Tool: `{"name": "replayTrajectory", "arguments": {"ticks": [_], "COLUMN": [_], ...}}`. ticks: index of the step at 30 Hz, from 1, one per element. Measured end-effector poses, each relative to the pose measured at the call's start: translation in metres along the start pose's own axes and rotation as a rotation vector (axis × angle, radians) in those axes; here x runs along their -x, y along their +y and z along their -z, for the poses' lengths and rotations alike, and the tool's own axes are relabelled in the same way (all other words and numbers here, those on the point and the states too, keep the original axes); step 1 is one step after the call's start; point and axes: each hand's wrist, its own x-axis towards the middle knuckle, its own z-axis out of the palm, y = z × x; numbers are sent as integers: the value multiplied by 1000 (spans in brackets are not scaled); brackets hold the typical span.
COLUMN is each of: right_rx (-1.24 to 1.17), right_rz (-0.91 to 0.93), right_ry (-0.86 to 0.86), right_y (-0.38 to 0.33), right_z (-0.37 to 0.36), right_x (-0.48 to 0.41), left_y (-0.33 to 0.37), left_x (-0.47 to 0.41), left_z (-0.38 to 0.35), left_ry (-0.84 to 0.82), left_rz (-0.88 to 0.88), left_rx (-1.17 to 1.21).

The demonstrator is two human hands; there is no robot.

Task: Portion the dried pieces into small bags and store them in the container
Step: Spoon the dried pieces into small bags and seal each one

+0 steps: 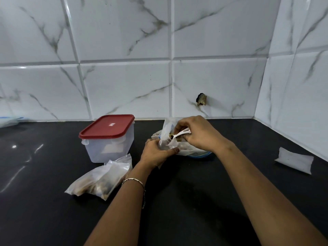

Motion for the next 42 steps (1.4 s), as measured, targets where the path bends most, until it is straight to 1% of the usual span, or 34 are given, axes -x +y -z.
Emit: {"name": "replayTrajectory", "arguments": {"ticks": [1,3,5,9,12,16,20,25,27,30,33,35,37,42], "right_rx": [43,43,-30,-174,-141,-86,-70,-156,-140,-145,-307,-340,-245,63], "right_rz": [26,30,-9,-74,-61,-23,5,-49,-55,-94,-197,-266,-303,-366], "right_ry": [-6,-48,-69,-28,-23,-72,-38,-39,-56,-2,64,125,153,40], "right_y": [-2,-3,-3,-2,1,0,-2,3,5,10,19,27,34,41], "right_z": [0,0,1,-2,-5,-5,-1,5,5,8,14,15,13,7], "right_x": [0,0,0,-1,-1,-1,-1,-1,0,0,1,2,2,4], "left_y": [1,1,3,3,3,2,2,0,-1,-1,-1,0,-1,5], "left_x": [0,-1,0,2,0,0,1,-1,-2,-3,-4,-3,-2,-1], "left_z": [0,-1,0,1,1,2,1,1,1,1,1,1,0,-1], "left_ry": [3,14,18,19,-8,-6,8,2,7,17,20,33,54,155], "left_rz": [6,27,23,24,26,18,7,24,33,68,101,85,63,16], "left_rx": [0,-5,-24,-16,17,40,50,48,28,28,25,26,31,7]}}
